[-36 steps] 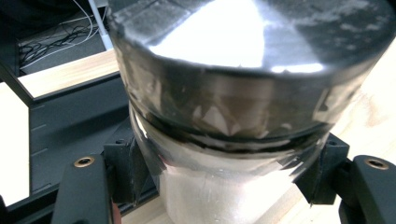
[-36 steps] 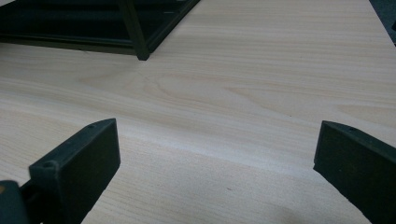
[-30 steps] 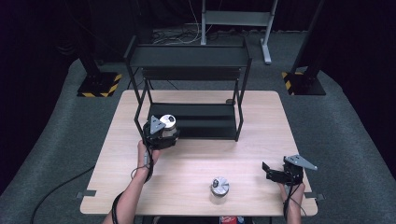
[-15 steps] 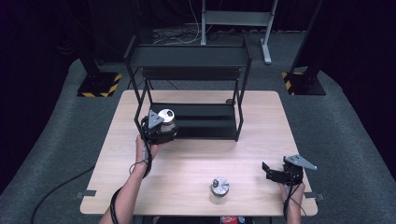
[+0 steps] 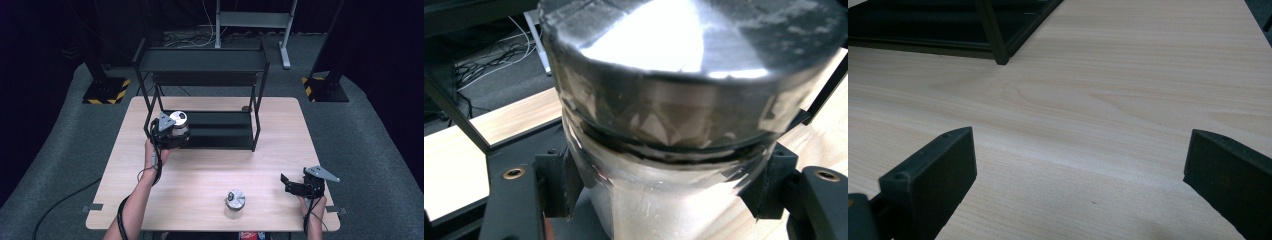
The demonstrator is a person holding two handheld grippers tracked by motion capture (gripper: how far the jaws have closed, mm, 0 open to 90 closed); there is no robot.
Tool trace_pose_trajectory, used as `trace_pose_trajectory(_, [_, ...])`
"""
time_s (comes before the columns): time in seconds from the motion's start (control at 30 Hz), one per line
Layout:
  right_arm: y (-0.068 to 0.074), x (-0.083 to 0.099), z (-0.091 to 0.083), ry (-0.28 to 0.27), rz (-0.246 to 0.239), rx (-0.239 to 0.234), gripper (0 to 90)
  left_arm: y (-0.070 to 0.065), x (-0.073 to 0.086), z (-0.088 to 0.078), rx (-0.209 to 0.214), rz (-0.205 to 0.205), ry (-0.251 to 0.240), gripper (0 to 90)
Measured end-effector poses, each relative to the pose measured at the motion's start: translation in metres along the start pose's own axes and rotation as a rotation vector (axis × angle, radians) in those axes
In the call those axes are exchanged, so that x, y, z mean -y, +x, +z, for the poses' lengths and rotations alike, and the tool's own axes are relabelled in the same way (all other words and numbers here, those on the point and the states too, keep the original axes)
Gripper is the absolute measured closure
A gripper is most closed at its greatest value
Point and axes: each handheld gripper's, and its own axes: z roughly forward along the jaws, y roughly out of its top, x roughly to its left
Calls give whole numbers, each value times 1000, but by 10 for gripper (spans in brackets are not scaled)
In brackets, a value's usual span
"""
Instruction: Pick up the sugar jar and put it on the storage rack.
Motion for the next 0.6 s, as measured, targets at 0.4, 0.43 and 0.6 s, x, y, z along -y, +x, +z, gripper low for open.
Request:
trace_pose_trajectory(0.4, [0,-1,0,4,-2,0,0,9,-14,-2,2,-8,0,306])
trace_pose_trajectory(0.43, [0,0,0,3,-1,1,0,9,-15,-2,3,-9,1,305])
trace_pose_trajectory(0.6, [0,-1,0,5,-3,0,0,10,-19,-1,8,-3,4,305])
